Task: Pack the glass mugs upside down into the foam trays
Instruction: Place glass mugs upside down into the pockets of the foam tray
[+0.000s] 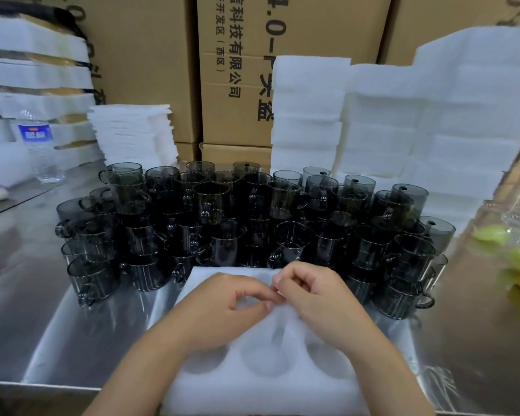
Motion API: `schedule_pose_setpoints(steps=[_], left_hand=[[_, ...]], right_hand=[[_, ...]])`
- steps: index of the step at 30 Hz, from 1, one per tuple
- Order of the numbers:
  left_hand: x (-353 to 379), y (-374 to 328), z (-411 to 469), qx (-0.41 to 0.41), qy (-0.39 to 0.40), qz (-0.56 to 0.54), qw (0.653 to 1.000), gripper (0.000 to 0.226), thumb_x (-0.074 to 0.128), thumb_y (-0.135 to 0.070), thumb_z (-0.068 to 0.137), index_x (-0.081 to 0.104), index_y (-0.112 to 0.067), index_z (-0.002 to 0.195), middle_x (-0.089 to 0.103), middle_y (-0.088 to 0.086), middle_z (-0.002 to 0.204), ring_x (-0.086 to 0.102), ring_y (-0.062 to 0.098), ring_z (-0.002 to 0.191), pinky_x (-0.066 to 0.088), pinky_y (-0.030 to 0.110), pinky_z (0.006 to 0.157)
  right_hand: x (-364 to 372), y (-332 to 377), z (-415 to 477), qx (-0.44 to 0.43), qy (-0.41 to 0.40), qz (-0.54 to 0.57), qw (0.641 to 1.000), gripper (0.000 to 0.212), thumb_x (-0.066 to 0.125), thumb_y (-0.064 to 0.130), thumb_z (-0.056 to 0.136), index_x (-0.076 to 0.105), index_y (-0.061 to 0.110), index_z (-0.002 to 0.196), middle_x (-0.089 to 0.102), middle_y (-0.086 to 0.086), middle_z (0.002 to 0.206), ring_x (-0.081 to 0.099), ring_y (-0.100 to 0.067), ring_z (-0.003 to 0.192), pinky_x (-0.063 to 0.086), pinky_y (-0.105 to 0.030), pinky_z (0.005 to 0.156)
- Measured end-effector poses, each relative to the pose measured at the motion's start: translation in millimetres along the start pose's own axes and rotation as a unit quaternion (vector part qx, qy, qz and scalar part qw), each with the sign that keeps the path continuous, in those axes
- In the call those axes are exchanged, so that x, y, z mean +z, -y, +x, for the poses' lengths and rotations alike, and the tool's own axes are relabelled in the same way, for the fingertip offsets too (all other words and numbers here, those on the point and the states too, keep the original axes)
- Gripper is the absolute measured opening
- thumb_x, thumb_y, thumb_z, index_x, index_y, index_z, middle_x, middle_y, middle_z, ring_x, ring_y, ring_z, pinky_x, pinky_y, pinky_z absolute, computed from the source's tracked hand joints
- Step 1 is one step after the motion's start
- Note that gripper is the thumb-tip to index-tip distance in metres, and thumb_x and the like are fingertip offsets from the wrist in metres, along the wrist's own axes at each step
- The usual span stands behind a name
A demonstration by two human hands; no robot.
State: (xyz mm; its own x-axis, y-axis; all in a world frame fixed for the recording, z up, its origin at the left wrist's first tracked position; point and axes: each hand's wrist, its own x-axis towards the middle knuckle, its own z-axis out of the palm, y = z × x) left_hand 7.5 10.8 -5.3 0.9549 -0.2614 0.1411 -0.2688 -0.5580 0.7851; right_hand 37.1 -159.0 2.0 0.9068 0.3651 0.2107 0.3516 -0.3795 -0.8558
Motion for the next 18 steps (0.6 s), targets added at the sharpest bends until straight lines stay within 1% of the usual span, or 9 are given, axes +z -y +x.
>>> schedule_pose_setpoints(steps=[3,6,10,11,12,13,14,16,18], left_hand=[[-0.5,-0.3,0.2,0.003,0.001,0.007,1.000,0.024,0.055,-0.039,0.081,0.066,-0.053,0.096,0.069,-0.026,0.098,0.064,0.034,0.094,0.049,0.052,0.090],[-0.5,0.2,0.2,0.006,0.006,0.003,1.000,0.024,0.055,-0.038,0.082,0.067,-0.051,0.098,0.070,-0.024,0.100,0.064,0.035,0.096,0.047,0.054,0.092],[-0.9,4.5,2.9,0.007,0.012,-0.004,1.000,0.023,0.057,-0.036,0.084,0.067,-0.051,0.098,0.072,-0.015,0.101,0.063,0.033,0.101,0.046,0.051,0.096],[-1.6,6.2,3.8,0.011,0.014,-0.004,1.000,0.023,0.059,-0.033,0.087,0.067,-0.050,0.098,0.071,-0.017,0.102,0.064,0.027,0.103,0.046,0.045,0.098],[-2.4,7.7,4.3,0.017,0.016,-0.005,1.000,0.024,0.061,-0.029,0.089,0.067,-0.050,0.097,0.069,-0.023,0.103,0.063,0.016,0.105,0.045,0.035,0.099],[-3.2,8.7,4.3,0.022,0.020,-0.007,1.000,0.025,0.062,-0.025,0.090,0.068,-0.049,0.095,0.067,-0.030,0.103,0.061,0.000,0.104,0.043,0.023,0.099],[-3.8,8.7,4.4,0.021,0.027,-0.009,0.999,0.025,0.064,-0.023,0.090,0.069,-0.047,0.093,0.065,-0.035,0.102,0.057,-0.011,0.104,0.039,0.013,0.097],[-4.1,7.7,5.6,0.023,0.039,-0.003,0.999,0.023,0.065,-0.021,0.089,0.070,-0.043,0.092,0.062,-0.042,0.100,0.052,-0.020,0.105,0.031,-0.001,0.094],[-4.0,6.1,6.6,0.030,0.042,0.003,0.999,0.021,0.065,-0.021,0.089,0.071,-0.040,0.093,0.060,-0.044,0.098,0.051,-0.021,0.105,0.029,-0.004,0.091]], right_hand=[[0.3,2.2,1.4,0.003,0.001,-0.015,1.000,0.022,0.058,0.024,0.088,0.065,0.023,0.067,0.048,0.013,0.050,0.035,-0.002,0.045,0.028,-0.013,0.046],[0.9,2.3,1.3,0.005,0.000,-0.017,1.000,0.023,0.059,0.023,0.088,0.064,0.023,0.066,0.047,0.014,0.049,0.036,-0.002,0.045,0.028,-0.013,0.046],[1.2,1.6,0.5,0.010,-0.013,-0.006,1.000,0.022,0.059,0.021,0.089,0.064,0.020,0.067,0.048,0.015,0.049,0.037,-0.001,0.045,0.029,-0.012,0.047],[2.4,1.7,0.9,0.012,-0.027,-0.002,1.000,0.020,0.059,0.021,0.088,0.064,0.022,0.068,0.050,0.014,0.052,0.037,-0.002,0.047,0.031,-0.015,0.048],[3.4,2.3,1.6,0.012,-0.049,0.007,0.999,0.018,0.060,0.020,0.087,0.064,0.024,0.070,0.052,0.011,0.056,0.039,-0.002,0.049,0.035,-0.018,0.050],[3.7,3.4,2.6,0.008,-0.080,0.013,0.997,0.018,0.060,0.018,0.085,0.064,0.026,0.070,0.056,0.009,0.061,0.041,-0.004,0.050,0.038,-0.020,0.051],[2.8,4.1,3.6,-0.009,-0.119,0.006,0.993,0.020,0.061,0.016,0.085,0.064,0.028,0.070,0.058,0.007,0.068,0.043,-0.004,0.051,0.040,-0.017,0.052],[-3.8,7.9,6.0,-0.074,-0.192,-0.058,0.977,0.020,0.060,0.014,0.085,0.063,0.030,0.074,0.056,0.009,0.078,0.048,-0.003,0.059,0.039,-0.009,0.057],[-13.1,13.5,11.1,-0.120,-0.205,-0.164,0.958,0.014,0.058,0.017,0.086,0.065,0.027,0.092,0.051,0.016,0.093,0.049,-0.001,0.073,0.037,-0.007,0.068]])
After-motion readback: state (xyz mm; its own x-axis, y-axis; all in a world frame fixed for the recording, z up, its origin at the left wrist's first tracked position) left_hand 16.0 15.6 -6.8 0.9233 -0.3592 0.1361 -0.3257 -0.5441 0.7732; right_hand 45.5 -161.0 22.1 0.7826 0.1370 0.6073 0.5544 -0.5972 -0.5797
